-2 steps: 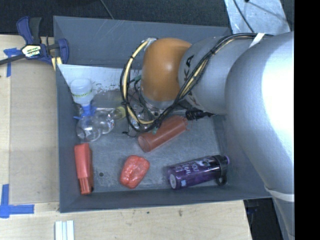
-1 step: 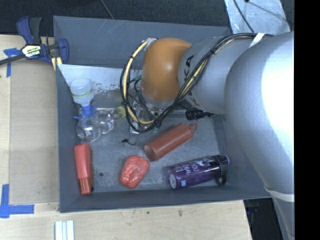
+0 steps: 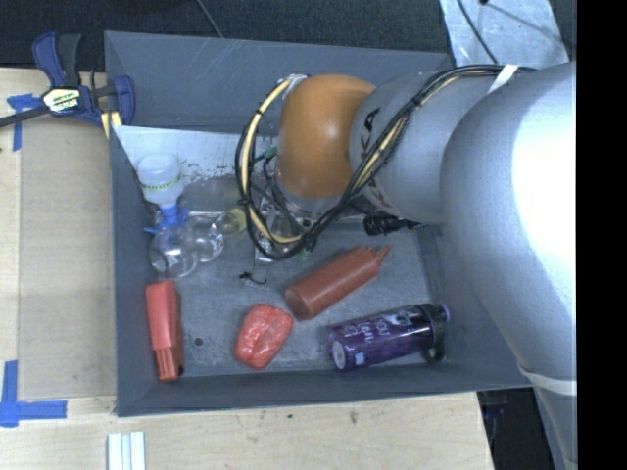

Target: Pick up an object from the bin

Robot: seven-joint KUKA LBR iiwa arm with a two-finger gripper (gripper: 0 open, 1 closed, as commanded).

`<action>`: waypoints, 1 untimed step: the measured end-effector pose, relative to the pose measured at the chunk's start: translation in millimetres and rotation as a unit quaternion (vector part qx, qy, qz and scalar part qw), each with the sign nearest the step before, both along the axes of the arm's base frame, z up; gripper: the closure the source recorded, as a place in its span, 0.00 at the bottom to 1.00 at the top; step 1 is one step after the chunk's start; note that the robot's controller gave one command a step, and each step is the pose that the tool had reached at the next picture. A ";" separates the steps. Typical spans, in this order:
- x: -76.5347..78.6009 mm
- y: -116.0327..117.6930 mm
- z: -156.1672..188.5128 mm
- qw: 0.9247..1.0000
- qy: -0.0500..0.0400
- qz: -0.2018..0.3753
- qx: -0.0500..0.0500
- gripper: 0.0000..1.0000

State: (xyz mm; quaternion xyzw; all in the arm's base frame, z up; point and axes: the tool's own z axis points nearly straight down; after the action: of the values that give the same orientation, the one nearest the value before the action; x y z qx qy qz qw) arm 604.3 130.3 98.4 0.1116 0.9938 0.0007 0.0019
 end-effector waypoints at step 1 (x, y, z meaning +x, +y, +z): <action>-6.1 -22.3 -3.3 0.997 0.000 0.073 0.000 0.00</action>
Offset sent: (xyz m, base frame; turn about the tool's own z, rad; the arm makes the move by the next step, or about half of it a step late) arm -0.0412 -0.0899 -0.0229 -0.0875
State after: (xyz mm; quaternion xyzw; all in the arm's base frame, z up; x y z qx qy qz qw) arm 598.2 108.0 95.1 0.0384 0.9993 0.0008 0.0016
